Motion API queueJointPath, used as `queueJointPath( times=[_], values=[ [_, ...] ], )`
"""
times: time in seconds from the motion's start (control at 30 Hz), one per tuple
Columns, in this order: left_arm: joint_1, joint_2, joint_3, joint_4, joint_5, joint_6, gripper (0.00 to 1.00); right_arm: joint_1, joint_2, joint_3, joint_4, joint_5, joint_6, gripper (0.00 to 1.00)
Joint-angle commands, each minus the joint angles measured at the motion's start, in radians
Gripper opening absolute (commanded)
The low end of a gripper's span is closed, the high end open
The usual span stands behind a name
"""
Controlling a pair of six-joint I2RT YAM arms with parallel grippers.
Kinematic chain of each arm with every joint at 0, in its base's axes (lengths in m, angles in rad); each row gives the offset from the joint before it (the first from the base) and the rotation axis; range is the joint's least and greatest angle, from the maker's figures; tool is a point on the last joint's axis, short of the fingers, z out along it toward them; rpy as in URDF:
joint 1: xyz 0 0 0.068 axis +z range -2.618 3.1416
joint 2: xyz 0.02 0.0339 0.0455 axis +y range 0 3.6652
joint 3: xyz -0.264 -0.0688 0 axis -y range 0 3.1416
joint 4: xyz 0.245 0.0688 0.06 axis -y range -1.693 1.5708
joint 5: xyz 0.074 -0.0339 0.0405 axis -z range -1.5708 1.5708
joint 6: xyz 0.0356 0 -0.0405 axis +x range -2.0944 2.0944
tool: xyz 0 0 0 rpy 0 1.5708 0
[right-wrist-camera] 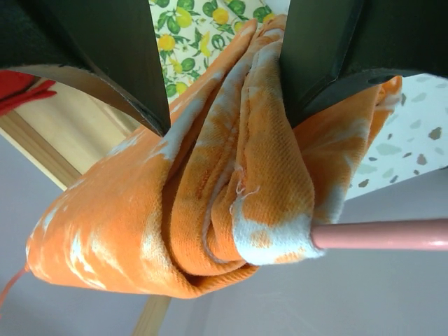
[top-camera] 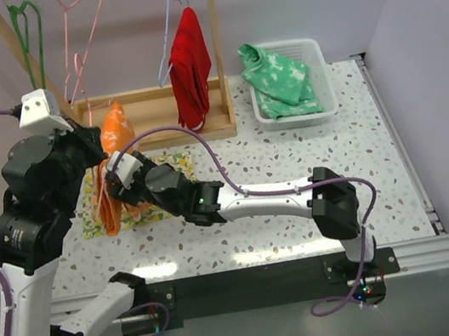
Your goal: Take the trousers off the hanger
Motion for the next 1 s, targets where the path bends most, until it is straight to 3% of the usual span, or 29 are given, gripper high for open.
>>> queueJointPath(
  times=[0.0,0.17,0.23,0.33,0.37,0.4,0.6,0.77,0.97],
  values=[
    [-0.002,-0.029,0.067,0.113,-0.017,-0.005,0.0,-0.007,-0.034,0.022,0.067,-0.059,0.033,0.62],
    [-0.002,-0.029,0.071,0.115,-0.006,-0.013,0.0,-0.007,-0.004,0.048,0.078,-0.081,0.018,0.61],
    [-0.002,-0.03,0.082,0.107,-0.006,-0.016,0.0,-0.007,0.013,0.07,0.089,-0.097,0.01,0.55],
    [-0.002,-0.032,0.106,0.086,-0.012,-0.016,0.0,-0.005,0.039,0.08,0.124,-0.086,0.009,0.22],
    [-0.002,-0.032,0.113,0.072,-0.015,-0.014,0.0,-0.007,0.042,0.085,0.124,-0.083,0.01,0.05],
    [-0.002,-0.036,0.116,0.066,-0.022,-0.014,0.0,-0.007,0.047,0.09,0.126,-0.085,0.006,0.0],
    [-0.002,-0.064,0.091,0.041,-0.057,-0.025,0.0,-0.007,-0.003,0.021,0.202,-0.004,-0.007,0.0],
    [-0.004,-0.064,0.059,0.008,-0.1,-0.044,0.0,-0.005,-0.143,-0.119,0.3,0.138,-0.016,0.0],
    [-0.002,-0.032,-0.031,-0.011,-0.141,-0.083,0.0,0.014,-0.321,-0.24,0.331,0.156,0.016,0.0]
  ],
)
